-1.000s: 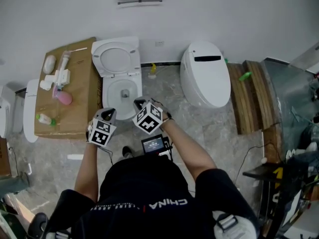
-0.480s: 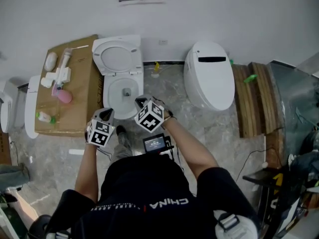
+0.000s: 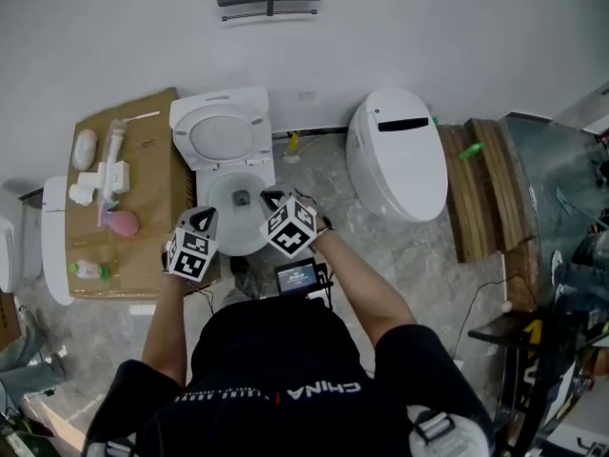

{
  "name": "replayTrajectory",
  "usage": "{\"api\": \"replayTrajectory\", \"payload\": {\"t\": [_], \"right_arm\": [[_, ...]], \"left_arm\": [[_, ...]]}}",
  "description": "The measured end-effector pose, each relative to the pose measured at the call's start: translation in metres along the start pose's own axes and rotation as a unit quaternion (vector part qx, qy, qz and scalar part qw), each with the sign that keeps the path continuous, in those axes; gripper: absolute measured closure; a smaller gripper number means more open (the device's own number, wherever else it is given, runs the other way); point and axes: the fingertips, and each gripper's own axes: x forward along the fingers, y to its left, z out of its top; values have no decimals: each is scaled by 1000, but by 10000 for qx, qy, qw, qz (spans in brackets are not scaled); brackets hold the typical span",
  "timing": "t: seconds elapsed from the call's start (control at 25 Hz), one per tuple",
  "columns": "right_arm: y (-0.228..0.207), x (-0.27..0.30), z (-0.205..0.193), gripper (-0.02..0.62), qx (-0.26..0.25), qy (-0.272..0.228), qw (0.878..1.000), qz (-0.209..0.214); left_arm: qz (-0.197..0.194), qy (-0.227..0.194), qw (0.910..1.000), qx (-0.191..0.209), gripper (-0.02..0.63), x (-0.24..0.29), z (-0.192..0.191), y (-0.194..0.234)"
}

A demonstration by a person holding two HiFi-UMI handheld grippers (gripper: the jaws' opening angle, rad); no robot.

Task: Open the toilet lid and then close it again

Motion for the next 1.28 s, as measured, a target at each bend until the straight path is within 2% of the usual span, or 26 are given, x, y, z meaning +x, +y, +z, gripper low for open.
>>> {"api": "replayTrajectory", "payload": {"t": [0.16,0.44,0.68,0.92,1.28], "right_arm": [[-16,28,31,581,114,53,9999,-105],[-28,75,72,581,326,170,9987,-346],[-26,95,78,581,313,311,9987,-239],[-47,103,82,581,193,282,9994,-94],[-75,104,92,581,32,64,9999,97]], "left_arm": [[-168,-77,9998,108,595,15,10,43],[-527,-229,9980,252,595,34,14,89],[-694,-183,9969,331,595,48,12,108],[-563,-48,9982,206,595,60,14,113],[-280,-57,9996,63,595,67,39,122]]}}
